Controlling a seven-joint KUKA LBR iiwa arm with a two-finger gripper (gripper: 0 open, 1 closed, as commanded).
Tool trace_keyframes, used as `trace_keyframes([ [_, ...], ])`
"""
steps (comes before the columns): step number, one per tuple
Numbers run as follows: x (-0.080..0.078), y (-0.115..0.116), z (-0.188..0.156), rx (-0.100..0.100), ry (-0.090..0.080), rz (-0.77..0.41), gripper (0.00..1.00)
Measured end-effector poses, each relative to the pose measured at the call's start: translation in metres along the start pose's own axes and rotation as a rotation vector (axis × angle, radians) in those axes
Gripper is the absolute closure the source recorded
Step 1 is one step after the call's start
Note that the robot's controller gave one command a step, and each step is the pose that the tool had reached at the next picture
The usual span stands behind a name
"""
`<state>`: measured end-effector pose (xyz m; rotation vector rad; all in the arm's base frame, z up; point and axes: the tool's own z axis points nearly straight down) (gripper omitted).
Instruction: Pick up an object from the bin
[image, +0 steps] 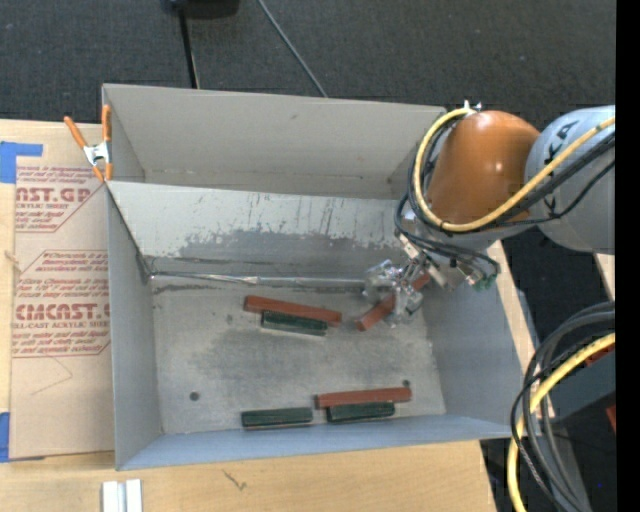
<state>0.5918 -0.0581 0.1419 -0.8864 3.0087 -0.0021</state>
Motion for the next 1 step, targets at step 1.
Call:
trace_keyframes([
  [1,-0.0004,0.0000,-0.0027,0.000,0.000,0.000,1.00],
])
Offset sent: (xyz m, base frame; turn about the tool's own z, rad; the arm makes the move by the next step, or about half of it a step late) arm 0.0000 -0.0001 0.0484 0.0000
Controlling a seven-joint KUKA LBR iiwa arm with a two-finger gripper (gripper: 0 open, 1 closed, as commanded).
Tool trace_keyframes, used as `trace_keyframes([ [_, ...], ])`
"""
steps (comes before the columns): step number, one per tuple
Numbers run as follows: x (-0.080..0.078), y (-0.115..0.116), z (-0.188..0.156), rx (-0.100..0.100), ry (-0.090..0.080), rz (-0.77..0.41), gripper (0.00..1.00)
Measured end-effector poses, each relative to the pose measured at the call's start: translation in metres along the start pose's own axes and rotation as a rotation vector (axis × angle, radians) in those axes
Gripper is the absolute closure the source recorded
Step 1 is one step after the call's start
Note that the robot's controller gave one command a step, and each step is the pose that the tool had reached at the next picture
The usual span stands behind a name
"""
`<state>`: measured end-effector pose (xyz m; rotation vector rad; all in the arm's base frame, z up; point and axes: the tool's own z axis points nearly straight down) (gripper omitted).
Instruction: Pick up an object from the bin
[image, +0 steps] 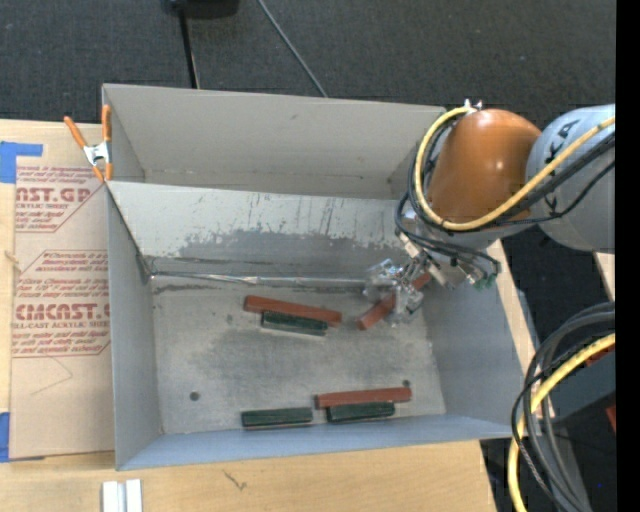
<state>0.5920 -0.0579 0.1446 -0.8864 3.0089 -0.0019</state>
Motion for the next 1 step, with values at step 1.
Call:
trace_keyframes([
  [1,0.0008,0.0010,-0.0052,-0.004,0.005,0.000,1.00],
])
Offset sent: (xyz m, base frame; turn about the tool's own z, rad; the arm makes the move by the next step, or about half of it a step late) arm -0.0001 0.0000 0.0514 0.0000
